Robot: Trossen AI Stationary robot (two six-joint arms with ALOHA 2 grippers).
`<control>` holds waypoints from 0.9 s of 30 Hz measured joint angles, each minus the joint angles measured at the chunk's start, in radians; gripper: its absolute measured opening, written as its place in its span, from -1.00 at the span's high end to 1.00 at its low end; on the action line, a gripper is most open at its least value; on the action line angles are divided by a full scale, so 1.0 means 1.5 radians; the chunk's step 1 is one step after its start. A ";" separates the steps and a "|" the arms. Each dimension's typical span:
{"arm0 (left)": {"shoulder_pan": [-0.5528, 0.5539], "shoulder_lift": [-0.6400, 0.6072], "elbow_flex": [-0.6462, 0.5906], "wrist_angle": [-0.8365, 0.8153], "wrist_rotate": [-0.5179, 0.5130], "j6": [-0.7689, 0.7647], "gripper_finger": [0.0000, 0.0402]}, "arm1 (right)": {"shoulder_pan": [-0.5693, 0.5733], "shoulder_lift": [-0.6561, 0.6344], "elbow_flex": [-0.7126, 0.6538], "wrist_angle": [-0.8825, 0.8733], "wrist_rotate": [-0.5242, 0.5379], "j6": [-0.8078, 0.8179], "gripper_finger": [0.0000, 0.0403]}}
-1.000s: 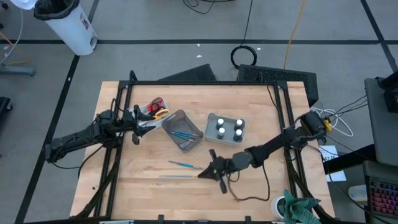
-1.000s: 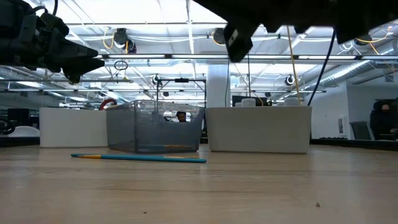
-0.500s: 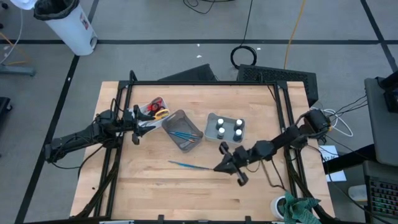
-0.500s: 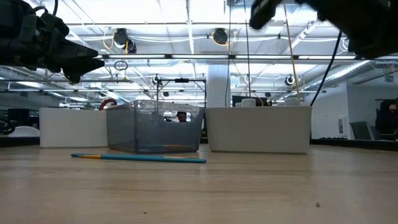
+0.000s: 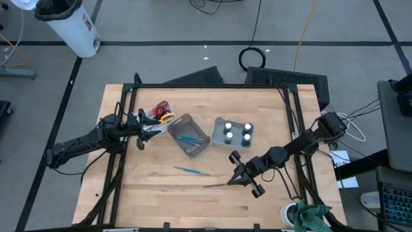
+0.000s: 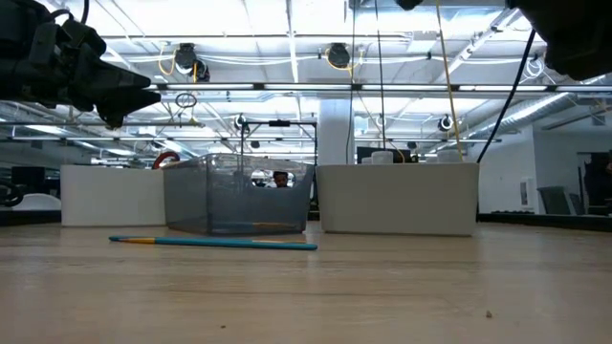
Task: Pick & Place Paint Supplies
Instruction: Put the blue paintbrush into the black bin
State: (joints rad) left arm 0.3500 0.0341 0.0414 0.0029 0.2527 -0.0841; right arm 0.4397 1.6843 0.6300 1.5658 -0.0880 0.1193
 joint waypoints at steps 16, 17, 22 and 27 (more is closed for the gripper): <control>0.000 0.000 0.000 0.000 0.000 0.001 -0.07 | 0.014 -0.006 0.000 0.001 -0.275 0.064 1.00; 0.000 0.000 0.000 0.000 0.000 0.001 -0.07 | 0.016 -0.006 0.000 0.001 -0.299 0.061 1.00; 0.000 0.000 0.000 0.000 0.000 0.001 -0.07 | 0.026 -0.006 0.000 0.001 -0.419 0.049 1.00; 0.000 0.000 0.000 0.000 0.000 0.001 -0.07 | 0.032 -0.006 0.000 -0.010 -0.432 0.035 1.00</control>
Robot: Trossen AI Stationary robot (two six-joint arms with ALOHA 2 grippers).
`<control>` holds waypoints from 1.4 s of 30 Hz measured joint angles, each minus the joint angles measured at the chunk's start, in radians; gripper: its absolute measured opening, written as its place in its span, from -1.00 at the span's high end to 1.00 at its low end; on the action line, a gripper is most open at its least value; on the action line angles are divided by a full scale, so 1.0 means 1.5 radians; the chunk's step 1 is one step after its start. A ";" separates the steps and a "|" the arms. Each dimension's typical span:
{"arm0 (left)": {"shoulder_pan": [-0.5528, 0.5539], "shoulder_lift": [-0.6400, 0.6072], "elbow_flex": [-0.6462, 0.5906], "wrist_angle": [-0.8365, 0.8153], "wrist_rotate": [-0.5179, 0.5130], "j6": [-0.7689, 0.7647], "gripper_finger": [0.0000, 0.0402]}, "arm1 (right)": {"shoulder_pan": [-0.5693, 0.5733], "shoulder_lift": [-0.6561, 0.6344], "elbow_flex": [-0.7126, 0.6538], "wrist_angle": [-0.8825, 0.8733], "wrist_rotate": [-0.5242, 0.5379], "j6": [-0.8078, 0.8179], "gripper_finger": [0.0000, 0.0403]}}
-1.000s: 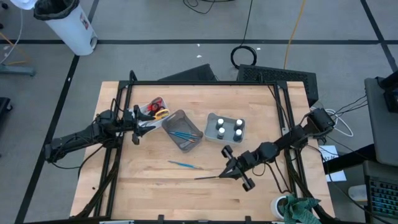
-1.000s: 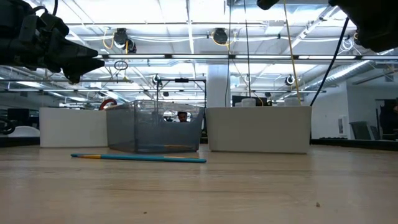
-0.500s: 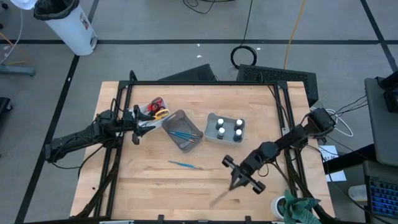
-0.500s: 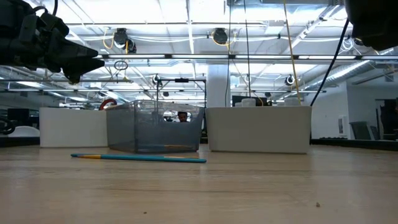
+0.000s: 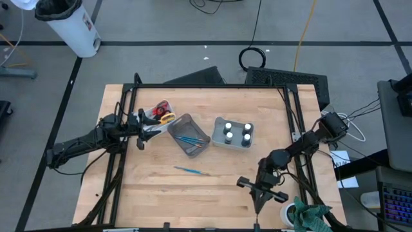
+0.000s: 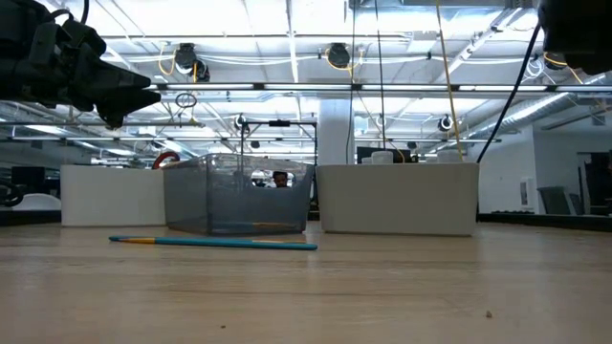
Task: Pick & Place Paint Supplies
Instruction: Put the blue paintbrush into the black bin
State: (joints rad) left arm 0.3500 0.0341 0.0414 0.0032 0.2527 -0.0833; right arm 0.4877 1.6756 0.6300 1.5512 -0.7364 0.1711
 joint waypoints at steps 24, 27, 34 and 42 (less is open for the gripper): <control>0.000 0.000 0.000 0.000 0.000 0.000 -0.07 | -0.002 0.000 0.000 -0.015 0.070 0.000 1.00; 0.000 0.000 0.000 0.000 0.000 0.000 -0.07 | -0.007 0.000 0.000 -0.015 0.127 -0.001 1.00; 0.000 0.000 0.000 0.000 0.000 0.000 -0.07 | -0.028 0.000 0.000 -0.018 0.246 -0.001 1.00; 0.000 0.000 0.000 0.000 0.000 0.000 -0.07 | -0.047 0.000 0.000 -0.022 0.378 -0.003 1.00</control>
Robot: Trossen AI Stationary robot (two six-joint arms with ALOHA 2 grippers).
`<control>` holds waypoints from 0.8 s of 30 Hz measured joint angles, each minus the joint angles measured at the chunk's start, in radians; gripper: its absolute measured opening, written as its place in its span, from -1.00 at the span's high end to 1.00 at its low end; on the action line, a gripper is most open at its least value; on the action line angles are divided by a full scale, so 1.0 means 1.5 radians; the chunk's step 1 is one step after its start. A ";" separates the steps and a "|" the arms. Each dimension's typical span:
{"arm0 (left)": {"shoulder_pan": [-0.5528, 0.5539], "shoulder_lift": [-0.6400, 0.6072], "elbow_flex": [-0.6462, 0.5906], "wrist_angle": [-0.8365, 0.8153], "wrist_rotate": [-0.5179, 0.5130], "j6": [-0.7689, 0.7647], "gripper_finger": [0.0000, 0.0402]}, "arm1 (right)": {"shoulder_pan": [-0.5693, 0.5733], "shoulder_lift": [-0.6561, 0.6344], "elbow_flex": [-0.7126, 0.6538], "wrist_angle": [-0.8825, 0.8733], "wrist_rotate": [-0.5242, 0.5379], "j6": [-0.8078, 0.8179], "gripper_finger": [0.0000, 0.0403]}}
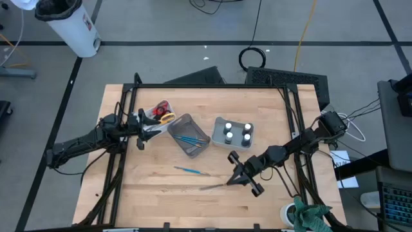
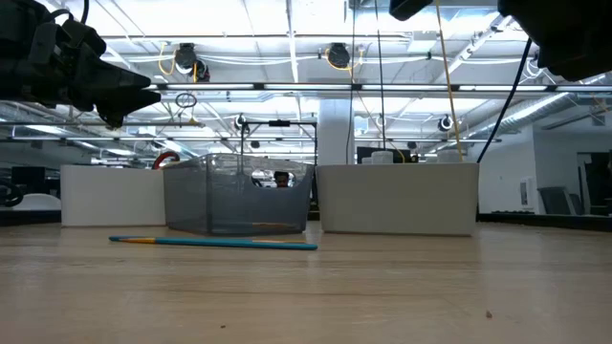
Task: Pick & Place Paint Supplies
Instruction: Put the blue paintbrush into the black bin
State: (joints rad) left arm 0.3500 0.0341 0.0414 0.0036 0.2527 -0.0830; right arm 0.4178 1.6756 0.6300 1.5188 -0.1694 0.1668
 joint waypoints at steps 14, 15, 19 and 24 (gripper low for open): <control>0.000 0.000 0.000 0.000 0.000 0.000 -0.07 | -0.030 0.000 0.000 -0.031 0.192 -0.020 1.00; 0.000 0.000 0.000 0.000 0.000 0.000 -0.07 | -0.031 0.000 0.000 -0.037 0.210 -0.020 1.00; 0.000 0.000 0.000 0.000 0.000 0.000 -0.07 | -0.044 0.000 0.000 -0.062 0.253 -0.013 1.00; 0.000 0.000 0.000 0.000 0.000 0.000 -0.07 | -0.060 0.000 0.000 -0.083 0.288 0.003 1.00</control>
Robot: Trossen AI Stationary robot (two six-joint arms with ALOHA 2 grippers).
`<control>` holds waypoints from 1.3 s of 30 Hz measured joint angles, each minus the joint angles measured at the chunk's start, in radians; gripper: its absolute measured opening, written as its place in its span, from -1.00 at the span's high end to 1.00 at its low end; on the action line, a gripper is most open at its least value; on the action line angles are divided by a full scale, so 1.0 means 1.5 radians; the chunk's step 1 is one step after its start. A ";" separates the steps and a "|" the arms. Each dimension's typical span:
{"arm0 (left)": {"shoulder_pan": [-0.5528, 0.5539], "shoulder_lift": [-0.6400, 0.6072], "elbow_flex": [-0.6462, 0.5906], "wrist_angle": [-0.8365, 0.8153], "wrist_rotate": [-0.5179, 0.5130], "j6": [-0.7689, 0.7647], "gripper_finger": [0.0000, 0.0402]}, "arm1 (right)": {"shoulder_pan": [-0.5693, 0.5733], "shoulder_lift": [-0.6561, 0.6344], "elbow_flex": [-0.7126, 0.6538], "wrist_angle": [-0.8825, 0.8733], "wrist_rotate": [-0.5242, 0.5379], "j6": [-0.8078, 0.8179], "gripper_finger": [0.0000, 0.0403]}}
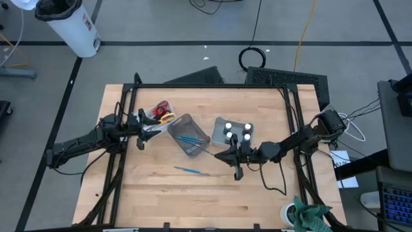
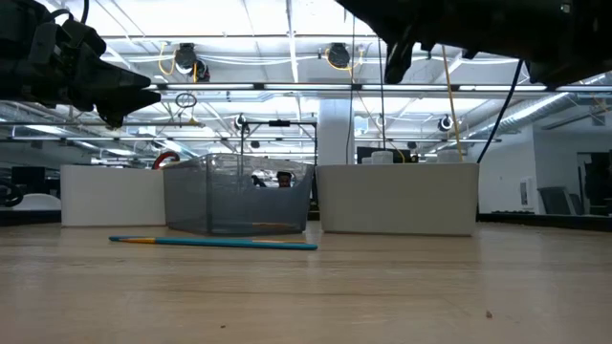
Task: Pick & Place Paint Supplies
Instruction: Put the blue paintbrush into the black bin
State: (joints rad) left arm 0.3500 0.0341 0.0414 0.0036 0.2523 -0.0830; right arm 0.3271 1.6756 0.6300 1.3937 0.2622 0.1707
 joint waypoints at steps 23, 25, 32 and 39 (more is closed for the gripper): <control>0.000 0.000 0.000 0.000 0.000 0.000 -0.07 | -0.019 0.000 0.000 -0.023 0.197 -0.022 1.00; 0.000 0.000 0.000 0.000 0.000 0.000 -0.07 | -0.020 0.000 0.000 -0.025 0.201 -0.022 1.00; 0.000 0.000 0.000 0.000 0.000 0.000 -0.07 | -0.020 0.000 0.000 -0.030 0.212 -0.022 1.00; 0.000 0.000 0.000 0.000 0.000 0.000 -0.07 | -0.020 0.000 0.000 -0.041 0.212 -0.022 1.00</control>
State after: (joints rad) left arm 0.3500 0.0341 0.0414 0.0036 0.2523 -0.0830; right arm 0.2977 1.6756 0.6300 1.3325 0.5797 0.1371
